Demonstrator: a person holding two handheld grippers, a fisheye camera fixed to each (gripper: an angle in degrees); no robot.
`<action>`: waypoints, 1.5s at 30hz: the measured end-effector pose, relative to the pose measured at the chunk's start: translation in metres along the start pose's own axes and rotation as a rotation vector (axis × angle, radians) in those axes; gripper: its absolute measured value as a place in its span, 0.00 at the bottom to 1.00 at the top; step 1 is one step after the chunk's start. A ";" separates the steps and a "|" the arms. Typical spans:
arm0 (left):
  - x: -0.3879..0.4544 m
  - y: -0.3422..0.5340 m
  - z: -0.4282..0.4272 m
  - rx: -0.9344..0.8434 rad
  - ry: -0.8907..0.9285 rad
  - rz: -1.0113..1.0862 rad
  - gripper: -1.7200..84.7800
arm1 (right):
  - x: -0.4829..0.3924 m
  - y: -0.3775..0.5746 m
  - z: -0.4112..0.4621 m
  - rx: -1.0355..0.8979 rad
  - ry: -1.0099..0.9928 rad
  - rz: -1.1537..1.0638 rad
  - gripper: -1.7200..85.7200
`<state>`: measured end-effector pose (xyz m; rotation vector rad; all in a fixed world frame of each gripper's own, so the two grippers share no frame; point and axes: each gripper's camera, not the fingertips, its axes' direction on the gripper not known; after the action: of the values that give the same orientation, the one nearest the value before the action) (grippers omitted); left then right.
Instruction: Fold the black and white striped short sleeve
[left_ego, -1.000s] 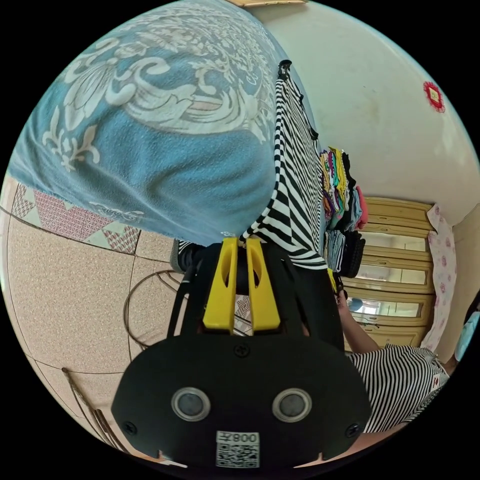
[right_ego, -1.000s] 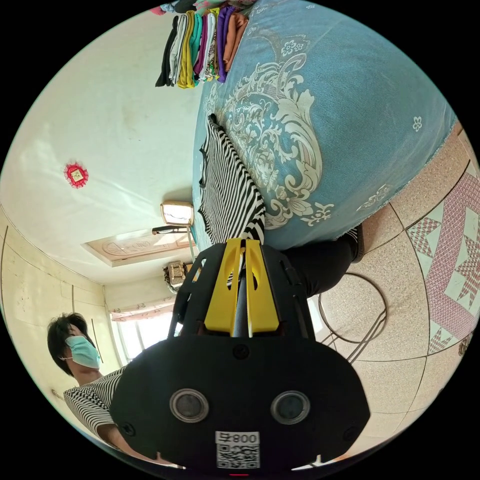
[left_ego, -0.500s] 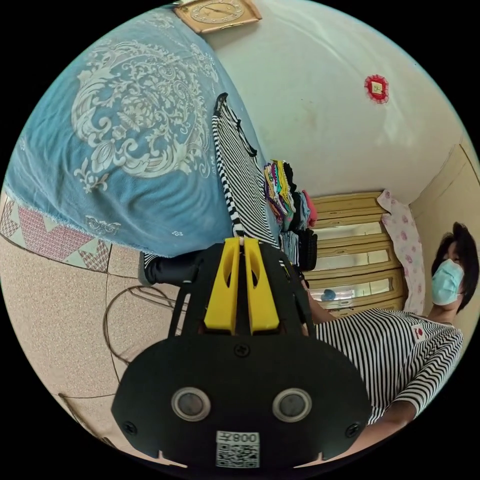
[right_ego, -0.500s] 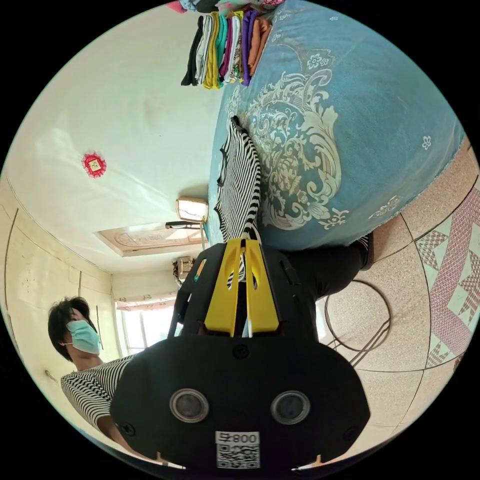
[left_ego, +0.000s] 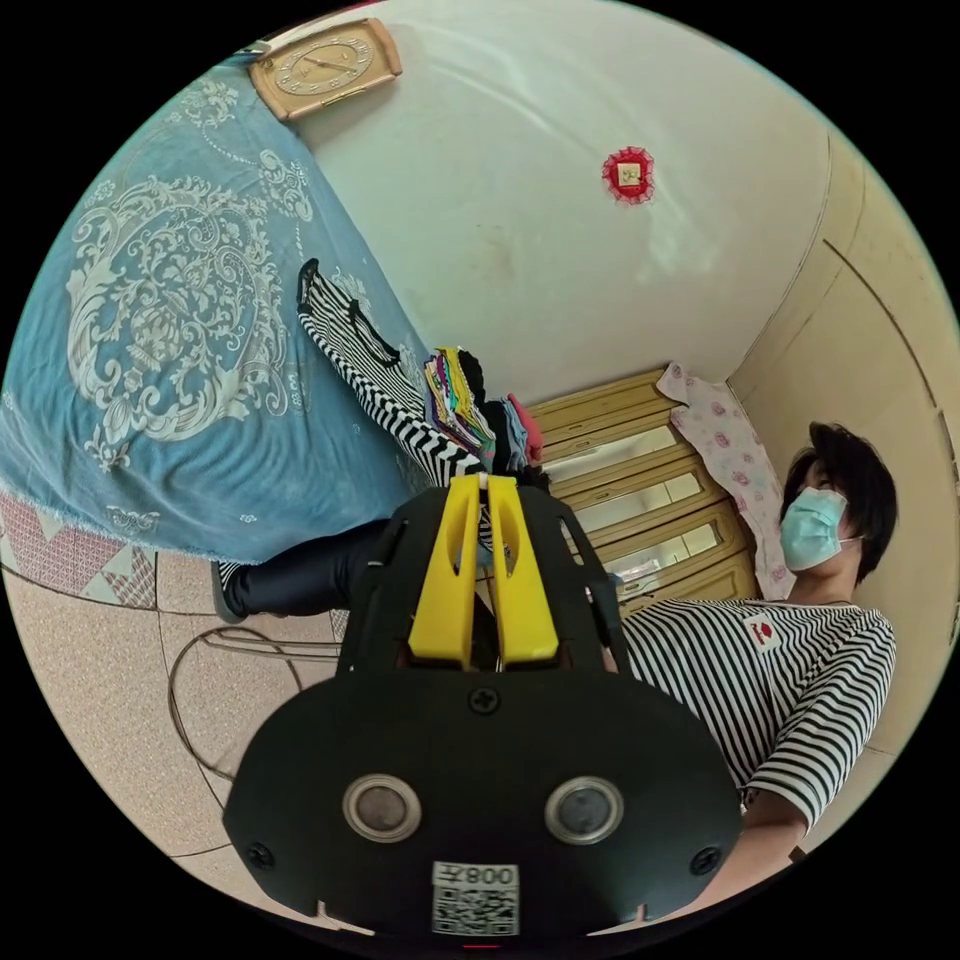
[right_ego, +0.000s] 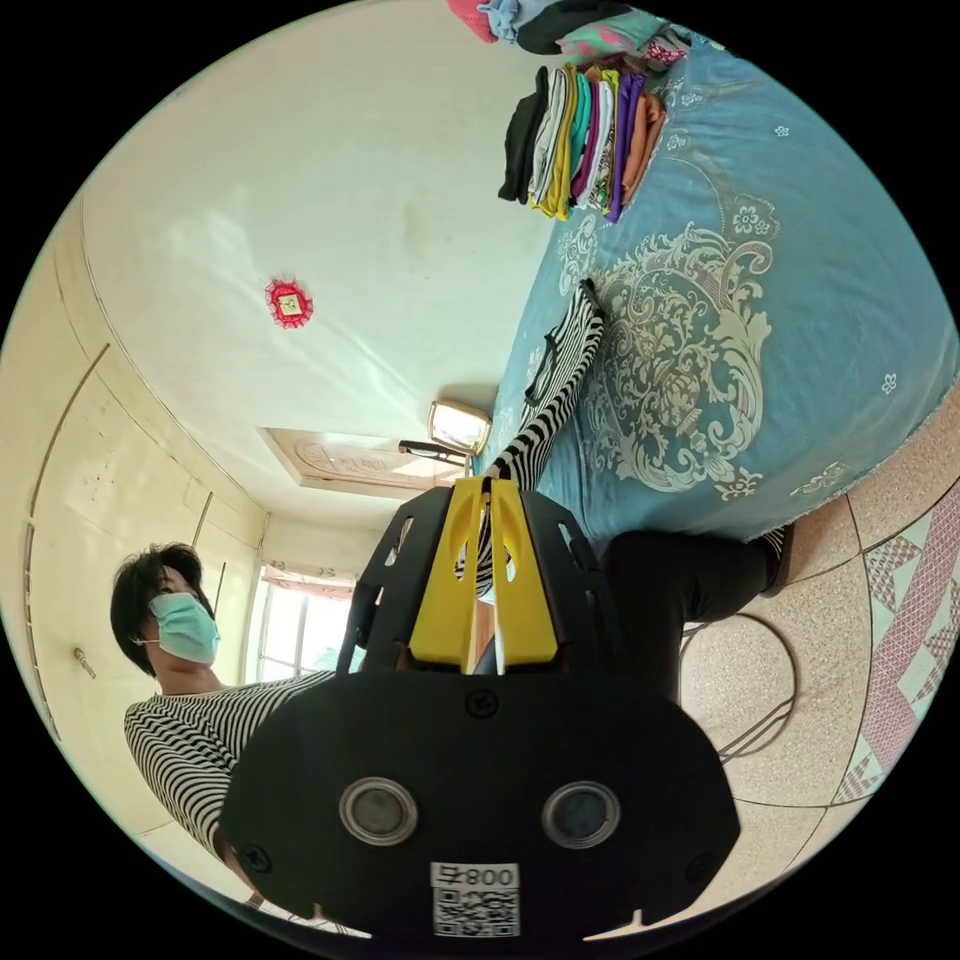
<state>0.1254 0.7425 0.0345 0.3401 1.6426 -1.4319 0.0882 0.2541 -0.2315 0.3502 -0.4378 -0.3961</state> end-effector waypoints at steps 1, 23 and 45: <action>0.004 0.004 -0.003 -0.007 0.004 0.001 0.04 | -0.003 0.006 -0.006 0.001 0.001 -0.006 0.03; 0.052 0.031 -0.044 -0.092 0.137 0.041 0.04 | -0.037 0.101 -0.086 0.038 -0.021 -0.042 0.03; 0.020 -0.093 0.001 -0.032 0.142 0.087 0.04 | -0.057 0.013 -0.070 0.040 -0.040 -0.066 0.03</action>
<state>0.0492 0.7077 0.0799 0.4990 1.7409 -1.3404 0.0776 0.3070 -0.3051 0.3965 -0.4744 -0.4600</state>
